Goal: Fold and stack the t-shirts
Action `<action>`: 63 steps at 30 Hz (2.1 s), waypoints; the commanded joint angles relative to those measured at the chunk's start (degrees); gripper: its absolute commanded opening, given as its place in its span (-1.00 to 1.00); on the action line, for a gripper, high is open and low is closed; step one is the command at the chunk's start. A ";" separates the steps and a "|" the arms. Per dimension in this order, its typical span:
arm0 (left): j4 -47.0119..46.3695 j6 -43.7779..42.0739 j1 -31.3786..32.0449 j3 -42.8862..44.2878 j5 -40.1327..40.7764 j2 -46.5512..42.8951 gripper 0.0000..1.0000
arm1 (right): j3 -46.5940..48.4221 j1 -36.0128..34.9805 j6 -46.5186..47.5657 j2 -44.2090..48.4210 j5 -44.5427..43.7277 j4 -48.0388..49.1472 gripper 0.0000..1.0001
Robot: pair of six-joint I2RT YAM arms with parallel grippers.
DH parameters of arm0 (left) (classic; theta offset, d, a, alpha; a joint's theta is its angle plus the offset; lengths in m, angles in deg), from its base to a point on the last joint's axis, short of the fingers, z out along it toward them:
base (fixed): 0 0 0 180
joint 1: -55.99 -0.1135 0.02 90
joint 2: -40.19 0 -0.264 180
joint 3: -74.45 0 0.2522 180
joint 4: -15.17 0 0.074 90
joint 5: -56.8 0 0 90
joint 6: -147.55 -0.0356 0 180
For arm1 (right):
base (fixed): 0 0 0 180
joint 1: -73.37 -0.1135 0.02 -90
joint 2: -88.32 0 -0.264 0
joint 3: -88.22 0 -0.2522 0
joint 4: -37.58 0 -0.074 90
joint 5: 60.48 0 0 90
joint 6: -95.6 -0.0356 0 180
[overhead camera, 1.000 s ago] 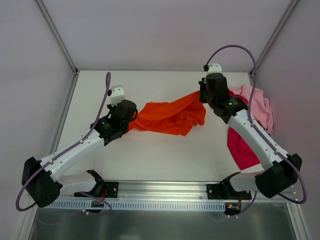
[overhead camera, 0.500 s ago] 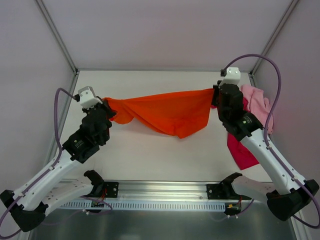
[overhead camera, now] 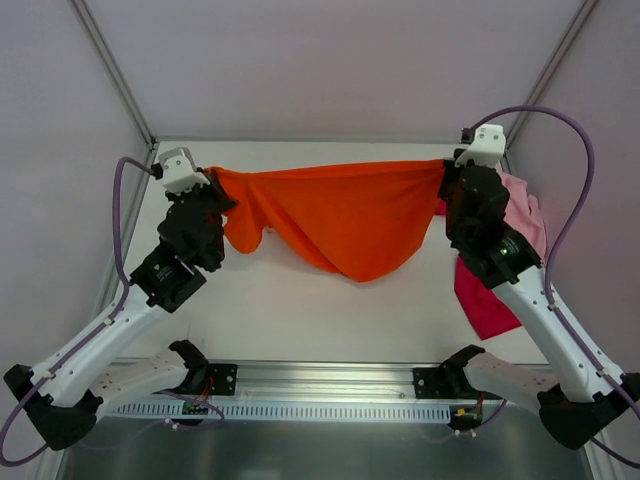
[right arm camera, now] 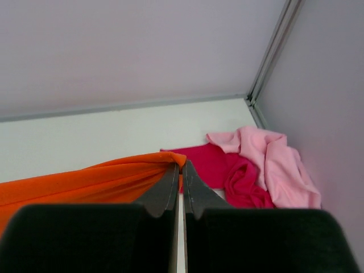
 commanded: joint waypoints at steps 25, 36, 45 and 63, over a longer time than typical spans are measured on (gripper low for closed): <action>-13.70 -8.83 -19.56 30.54 -15.85 33.76 -1.00 | 27.47 3.33 45.46 -43.80 -15.95 56.73 -0.98; -20.20 -4.43 -21.59 24.14 -17.26 26.40 -1.00 | 15.72 8.00 53.82 -34.94 -24.22 87.22 -0.98; -20.90 -0.13 -21.59 12.54 -14.10 11.63 -1.00 | 5.90 1.05 60.61 -27.03 -23.96 98.59 -0.98; -8.61 5.59 -21.50 8.30 -10.76 2.55 -1.00 | 8.73 -8.28 30.43 -20.93 -28.18 42.35 -0.98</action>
